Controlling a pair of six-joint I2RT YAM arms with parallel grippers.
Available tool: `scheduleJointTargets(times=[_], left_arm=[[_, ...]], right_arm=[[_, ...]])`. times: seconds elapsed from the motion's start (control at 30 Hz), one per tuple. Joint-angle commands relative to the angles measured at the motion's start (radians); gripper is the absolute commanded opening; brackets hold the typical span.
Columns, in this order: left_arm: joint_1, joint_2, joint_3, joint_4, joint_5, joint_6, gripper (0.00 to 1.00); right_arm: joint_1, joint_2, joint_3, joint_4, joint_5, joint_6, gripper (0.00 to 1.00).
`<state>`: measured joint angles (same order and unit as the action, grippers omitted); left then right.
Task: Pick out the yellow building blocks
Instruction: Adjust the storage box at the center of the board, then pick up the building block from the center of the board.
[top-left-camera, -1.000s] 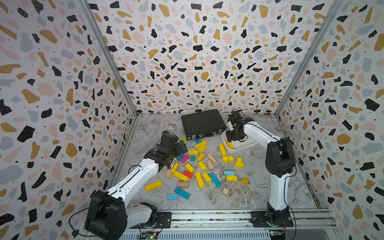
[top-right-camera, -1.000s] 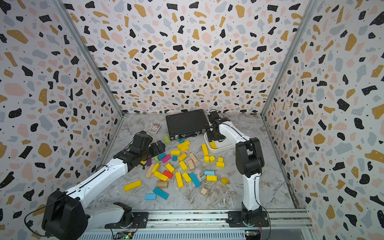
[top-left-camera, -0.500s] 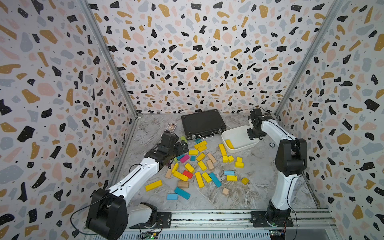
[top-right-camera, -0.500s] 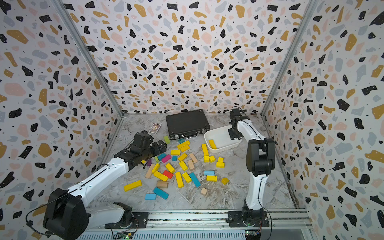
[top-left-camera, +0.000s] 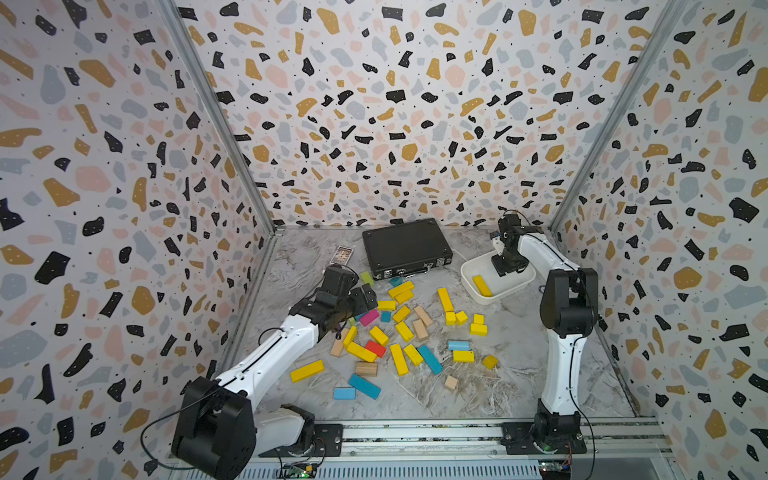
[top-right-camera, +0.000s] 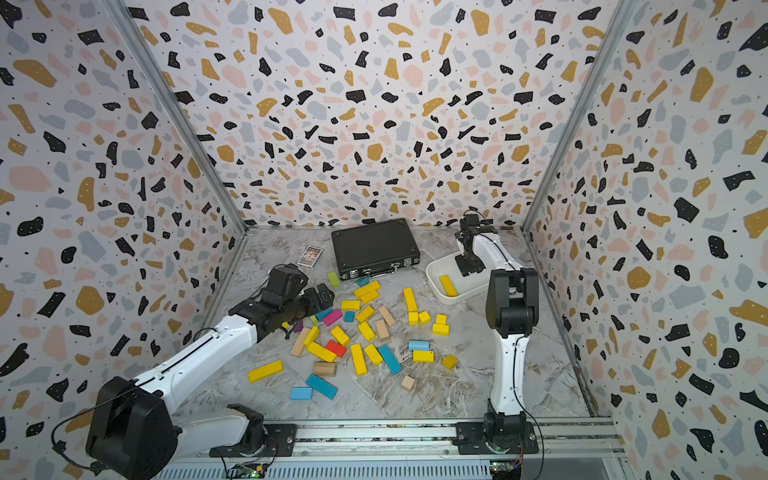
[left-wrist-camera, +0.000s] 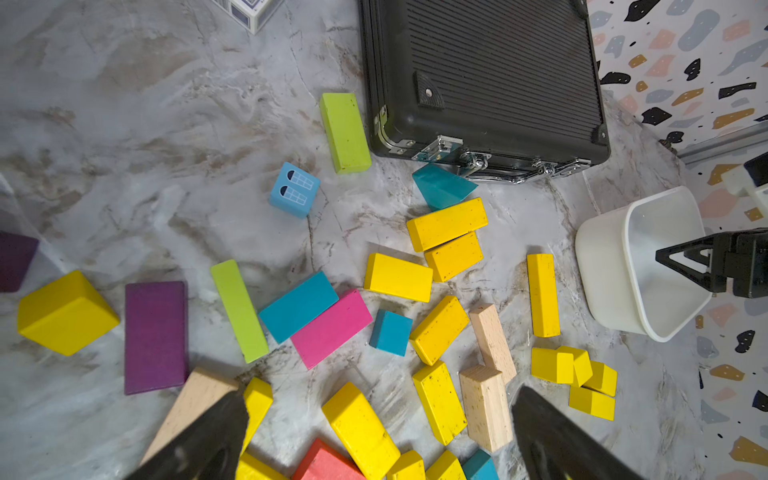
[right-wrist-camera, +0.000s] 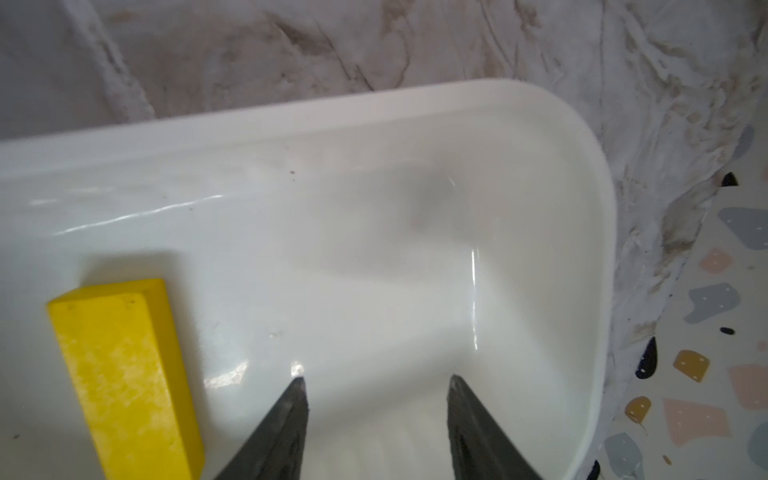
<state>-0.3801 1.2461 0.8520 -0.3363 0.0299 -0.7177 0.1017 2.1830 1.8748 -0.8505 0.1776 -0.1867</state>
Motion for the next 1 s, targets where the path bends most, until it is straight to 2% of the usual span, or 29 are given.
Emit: scheduleJointTargets(times=[0.0, 0.13, 0.2, 0.33, 0.53, 0.73, 0.9, 0.97], left_arm=[[0.004, 0.008, 0.042, 0.011, 0.004, 0.016, 1.0], [0.004, 0.019, 0.042, 0.024, 0.014, 0.013, 1.0], [0.004, 0.021, 0.041, 0.032, 0.019, 0.011, 1.0], [0.004, 0.02, 0.035, 0.039, 0.028, 0.011, 1.0], [0.004, 0.001, 0.02, 0.038, 0.033, 0.01, 1.0], [0.004, -0.037, 0.005, 0.031, 0.027, 0.012, 0.99], [0.004, -0.073, -0.011, 0.028, 0.013, 0.014, 0.99], [0.004, -0.091, -0.018, 0.024, 0.007, 0.015, 0.99]], right_arm=[[0.004, -0.132, -0.003, -0.064, -0.142, 0.081, 0.55], [0.03, -0.232, -0.082, -0.053, -0.264, 0.149, 0.55], [0.067, -0.28, -0.149, -0.03, -0.288, 0.166, 0.56], [0.14, -0.305, -0.245, -0.001, -0.27, 0.174, 0.56], [0.212, -0.249, -0.236, -0.016, -0.17, 0.166, 0.54], [0.233, -0.189, -0.227, -0.019, -0.145, 0.201, 0.41], [0.257, -0.189, -0.239, 0.004, -0.157, 0.297, 0.22], [0.271, -0.185, -0.238, 0.013, -0.161, 0.338, 0.18]])
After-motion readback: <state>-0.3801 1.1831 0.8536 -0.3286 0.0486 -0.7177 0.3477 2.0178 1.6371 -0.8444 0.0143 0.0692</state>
